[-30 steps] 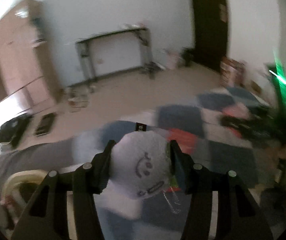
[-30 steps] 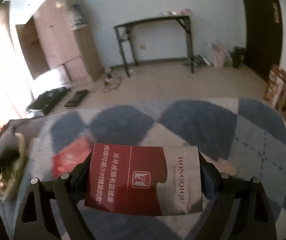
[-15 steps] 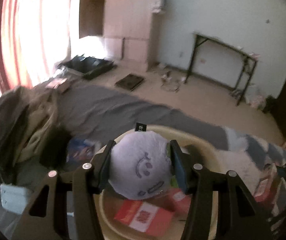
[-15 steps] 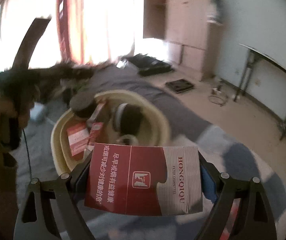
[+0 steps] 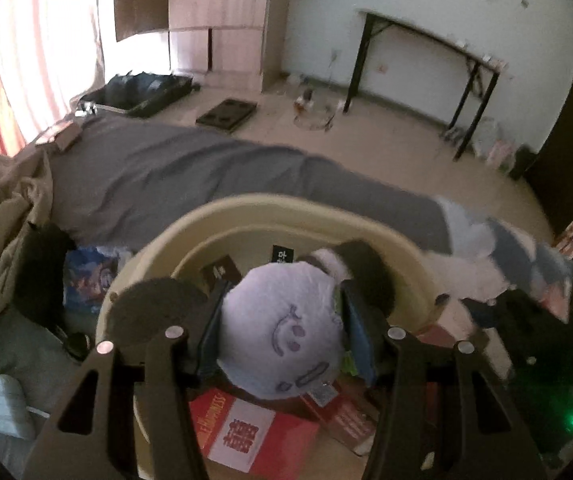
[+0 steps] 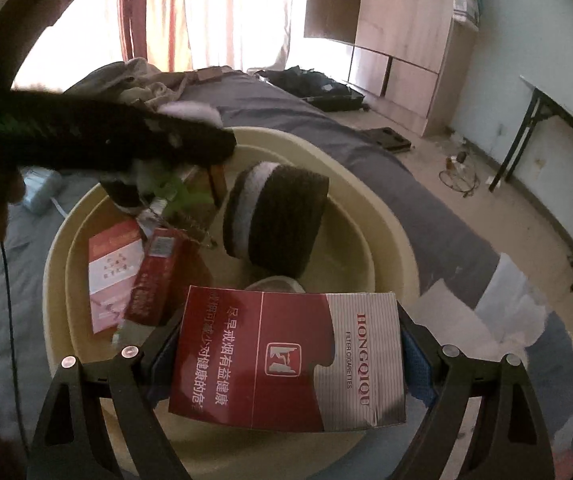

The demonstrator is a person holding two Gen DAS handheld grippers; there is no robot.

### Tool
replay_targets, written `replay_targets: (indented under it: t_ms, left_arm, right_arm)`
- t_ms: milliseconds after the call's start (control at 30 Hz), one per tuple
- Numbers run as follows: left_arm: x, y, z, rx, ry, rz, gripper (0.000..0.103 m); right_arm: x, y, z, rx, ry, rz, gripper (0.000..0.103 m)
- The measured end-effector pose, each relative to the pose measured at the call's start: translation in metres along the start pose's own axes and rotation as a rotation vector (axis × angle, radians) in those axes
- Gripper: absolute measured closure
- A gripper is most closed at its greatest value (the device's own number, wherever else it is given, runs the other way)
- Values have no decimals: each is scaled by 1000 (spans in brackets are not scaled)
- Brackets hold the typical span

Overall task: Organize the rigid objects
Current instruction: 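Carry the white ball with left tool while right tool carries the box over the basin, then open both tools over the basin and move them back toward the quilt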

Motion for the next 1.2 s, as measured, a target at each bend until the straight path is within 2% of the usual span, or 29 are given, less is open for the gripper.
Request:
replay_targets:
  t_ms: [167,200,267,300,333,500,600,700,733,800,867,933,1000,1133,1200]
  left_arm:
    - [-8,-1,-2,15,-25,18,44]
    - [-8,-1,-2,20,-31,21,40]
    - [-3,2,-3,41,-77,10,23]
    - [2,5,-2,58,-101,-3,9]
    - [7,8,-2,68,-112,-16,0]
    - [44,22,0,102,-138,-102,0]
    - [66,28,-16,82,-177,-143,0]
    - [86,31,-55,40,-307,-170,0]
    - [92,30,-74,13,-363,-168,0]
    - [98,26,-108,-55,-422,-158,0]
    - [98,15,-147,-150,-412,-146,0]
    - [93,4,-180,-231,-386,-140,0]
    - [85,-6,-214,-267,-373,-125,0]
    - [70,-28,-262,-264,-385,-66,0]
    - [72,-35,-278,-290,-376,-66,0]
  right_arm:
    - [-9,2,0,3,8,-6,13]
    - [-7,2,0,0,10,-6,13]
    - [-10,2,0,-2,9,-3,6]
    - [-9,2,0,-2,6,-7,2]
    - [-9,2,-1,-4,5,-13,0]
    - [16,2,1,-15,30,-59,0]
    - [54,-2,-4,-52,33,-127,0]
    - [104,-16,-19,-106,17,-214,0]
    - [126,-26,-29,-130,-11,-241,0]
    - [171,-56,-59,-190,-117,-292,0]
    - [203,-87,-86,-243,-224,-309,0]
    - [224,-120,-113,-302,-305,-296,0]
    - [235,-149,-132,-361,-351,-283,0]
    - [222,-193,-136,-433,-301,-212,0]
    - [211,-203,-125,-408,-273,-163,0]
Point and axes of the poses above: each gripper's, at about its wrist camera, not at the fingertips, and x roughly against the way its jaws point, z to its left, y to its top, the point moved 9 cm from there along -x, roughly the way its jaws point, and after that the axes turned 13 degrees about y, right-handed, at the moved point
